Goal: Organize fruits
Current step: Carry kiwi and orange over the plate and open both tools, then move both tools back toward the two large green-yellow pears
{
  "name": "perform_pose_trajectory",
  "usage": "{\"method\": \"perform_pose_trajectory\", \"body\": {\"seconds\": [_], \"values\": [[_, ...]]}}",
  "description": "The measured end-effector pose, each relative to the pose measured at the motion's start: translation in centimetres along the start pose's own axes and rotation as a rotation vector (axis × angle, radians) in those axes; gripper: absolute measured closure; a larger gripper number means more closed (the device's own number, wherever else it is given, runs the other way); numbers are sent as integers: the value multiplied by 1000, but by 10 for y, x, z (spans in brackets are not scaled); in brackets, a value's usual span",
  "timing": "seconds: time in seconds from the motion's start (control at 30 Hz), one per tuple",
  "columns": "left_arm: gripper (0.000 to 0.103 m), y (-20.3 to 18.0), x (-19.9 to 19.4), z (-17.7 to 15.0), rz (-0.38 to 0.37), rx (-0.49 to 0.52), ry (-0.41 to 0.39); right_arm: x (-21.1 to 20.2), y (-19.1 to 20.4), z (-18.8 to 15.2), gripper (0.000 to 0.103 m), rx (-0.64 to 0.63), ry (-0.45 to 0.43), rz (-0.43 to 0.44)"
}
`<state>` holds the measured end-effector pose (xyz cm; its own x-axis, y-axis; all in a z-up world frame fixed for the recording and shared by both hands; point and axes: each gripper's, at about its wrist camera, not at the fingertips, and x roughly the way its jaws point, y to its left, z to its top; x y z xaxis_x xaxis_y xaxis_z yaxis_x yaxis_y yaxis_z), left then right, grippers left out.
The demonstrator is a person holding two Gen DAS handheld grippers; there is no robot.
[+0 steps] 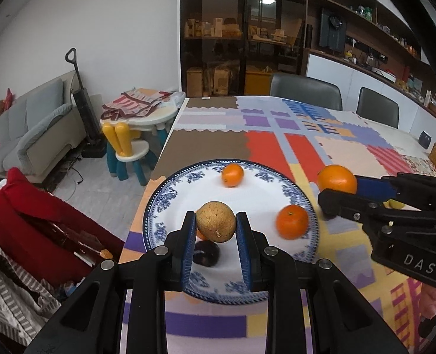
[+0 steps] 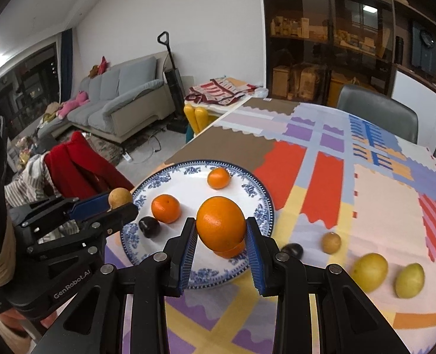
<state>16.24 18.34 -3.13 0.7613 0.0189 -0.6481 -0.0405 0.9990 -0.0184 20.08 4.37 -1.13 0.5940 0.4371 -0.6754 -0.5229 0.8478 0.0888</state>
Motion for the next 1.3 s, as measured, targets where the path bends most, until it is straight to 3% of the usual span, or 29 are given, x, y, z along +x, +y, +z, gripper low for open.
{"method": "perform_pose_trajectory", "body": {"seconds": [0.4, 0.77, 0.9, 1.03, 1.3], "values": [[76, 18, 54, 26, -13, 67, 60, 62, -2, 15, 69, -3, 94, 0], [76, 13, 84, 33, -28, 100, 120, 81, -9, 17, 69, 23, 120, -3], [64, 13, 82, 32, -29, 98, 118, 82, -10, 17, 68, 29, 124, 1], [63, 12, 76, 31, -21, 95, 117, 76, -10, 19, 58, 22, 99, -10], [58, -2, 38, 33, 13, 109, 82, 42, -12, 18, 58, 27, 38, -14]]}}
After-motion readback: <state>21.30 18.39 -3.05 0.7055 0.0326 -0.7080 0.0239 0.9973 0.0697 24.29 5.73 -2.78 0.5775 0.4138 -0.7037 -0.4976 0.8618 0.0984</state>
